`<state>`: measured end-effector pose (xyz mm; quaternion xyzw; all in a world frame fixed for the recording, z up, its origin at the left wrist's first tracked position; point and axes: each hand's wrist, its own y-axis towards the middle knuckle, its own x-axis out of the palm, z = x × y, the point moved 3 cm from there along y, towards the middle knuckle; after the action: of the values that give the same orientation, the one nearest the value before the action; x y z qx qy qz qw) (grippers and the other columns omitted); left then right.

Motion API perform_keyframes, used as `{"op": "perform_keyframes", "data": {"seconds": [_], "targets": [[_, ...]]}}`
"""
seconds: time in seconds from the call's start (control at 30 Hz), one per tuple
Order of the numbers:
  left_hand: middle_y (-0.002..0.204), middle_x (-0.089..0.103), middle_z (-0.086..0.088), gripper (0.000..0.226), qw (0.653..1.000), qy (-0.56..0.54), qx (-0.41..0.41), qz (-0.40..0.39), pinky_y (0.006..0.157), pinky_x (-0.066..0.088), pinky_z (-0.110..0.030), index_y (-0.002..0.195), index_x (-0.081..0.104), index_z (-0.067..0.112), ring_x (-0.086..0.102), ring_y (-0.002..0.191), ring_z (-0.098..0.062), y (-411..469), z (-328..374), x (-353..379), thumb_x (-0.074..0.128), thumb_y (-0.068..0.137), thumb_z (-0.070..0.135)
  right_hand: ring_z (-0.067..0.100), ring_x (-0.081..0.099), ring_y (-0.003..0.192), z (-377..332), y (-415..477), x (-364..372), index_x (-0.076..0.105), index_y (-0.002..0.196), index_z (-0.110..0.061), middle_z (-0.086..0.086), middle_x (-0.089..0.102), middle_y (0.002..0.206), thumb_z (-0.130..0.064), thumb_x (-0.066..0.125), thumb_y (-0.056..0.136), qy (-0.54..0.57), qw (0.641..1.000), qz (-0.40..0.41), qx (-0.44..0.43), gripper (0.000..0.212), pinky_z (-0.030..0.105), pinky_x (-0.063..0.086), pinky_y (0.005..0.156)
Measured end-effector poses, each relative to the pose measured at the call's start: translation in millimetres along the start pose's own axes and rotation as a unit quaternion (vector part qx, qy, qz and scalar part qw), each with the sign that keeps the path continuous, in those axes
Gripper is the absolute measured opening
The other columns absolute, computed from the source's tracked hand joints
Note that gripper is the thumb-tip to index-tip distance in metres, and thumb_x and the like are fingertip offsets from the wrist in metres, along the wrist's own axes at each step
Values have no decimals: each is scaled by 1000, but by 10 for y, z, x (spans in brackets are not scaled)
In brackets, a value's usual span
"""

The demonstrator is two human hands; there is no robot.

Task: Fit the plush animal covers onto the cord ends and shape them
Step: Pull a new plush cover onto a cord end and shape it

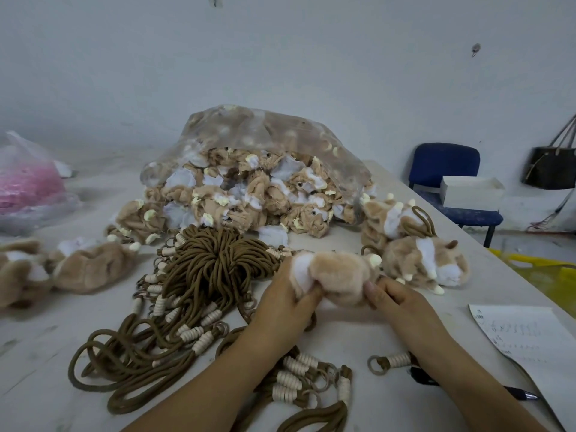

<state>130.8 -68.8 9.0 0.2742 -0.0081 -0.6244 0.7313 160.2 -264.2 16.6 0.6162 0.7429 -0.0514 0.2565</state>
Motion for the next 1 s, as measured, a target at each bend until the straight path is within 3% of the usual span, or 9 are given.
{"op": "perform_keyframes", "data": {"seconds": [0.13,0.23,0.3,0.37,0.47,0.6,0.7,0.83,1.0], "targets": [[127,55,10,52,1000,5,8,-22,96,46,-27,126,48,38,52,117,-2,0,36,9,48,81,65,3,50,57,24,32,-68,57,58,-24,-7,59,62,-64,51,72,-26,999,47,3,43,11,36,54],[136,48,18,63,997,-71,-9,-5,98,42,-15,137,43,38,46,124,5,9,67,-74,46,82,70,3,49,59,39,57,-175,57,59,-22,-10,57,60,-61,54,74,-61,994,91,-12,42,13,37,62],[133,51,26,53,998,-61,-26,-7,93,42,-9,134,45,47,48,119,11,16,77,-151,48,86,70,7,50,64,45,64,-246,57,59,-21,-5,57,62,-65,50,69,-83,990,112,-21,46,32,41,78],[124,60,25,48,999,32,-24,-21,93,47,-17,133,50,47,55,114,7,9,67,-199,50,88,64,12,52,66,37,73,-283,56,58,-23,-2,55,60,-67,49,67,-105,987,123,-20,45,46,42,84],[122,65,15,49,967,256,2,-7,88,52,-34,138,48,41,62,109,-9,4,101,-218,42,94,61,11,51,67,57,84,-282,52,57,-26,-5,53,60,-58,55,77,-160,979,128,-7,37,51,40,91],[139,54,11,52,913,399,56,55,74,54,-33,143,44,28,62,108,-13,21,204,-203,41,98,53,7,50,65,64,93,-293,53,58,-26,-7,51,57,-58,54,77,-184,972,144,-15,37,50,40,90],[131,57,10,40,923,366,96,67,59,52,-31,132,57,25,64,95,-14,-6,239,-198,57,95,40,5,50,67,51,79,-263,50,57,-30,-7,51,59,-66,46,70,-182,972,143,-46,38,40,34,88],[106,42,10,19,961,265,72,46,60,44,-30,111,63,15,50,83,-10,32,174,-197,57,95,20,3,51,70,86,87,-216,51,60,-30,-7,53,62,-70,40,71,-234,961,124,-80,43,27,19,81],[98,46,0,3,961,234,108,102,58,47,-39,90,64,1,50,78,-17,33,177,-215,62,88,0,6,51,61,175,119,-209,52,62,-31,-5,54,60,-73,36,71,-224,968,90,-74,46,32,41,63]]}}
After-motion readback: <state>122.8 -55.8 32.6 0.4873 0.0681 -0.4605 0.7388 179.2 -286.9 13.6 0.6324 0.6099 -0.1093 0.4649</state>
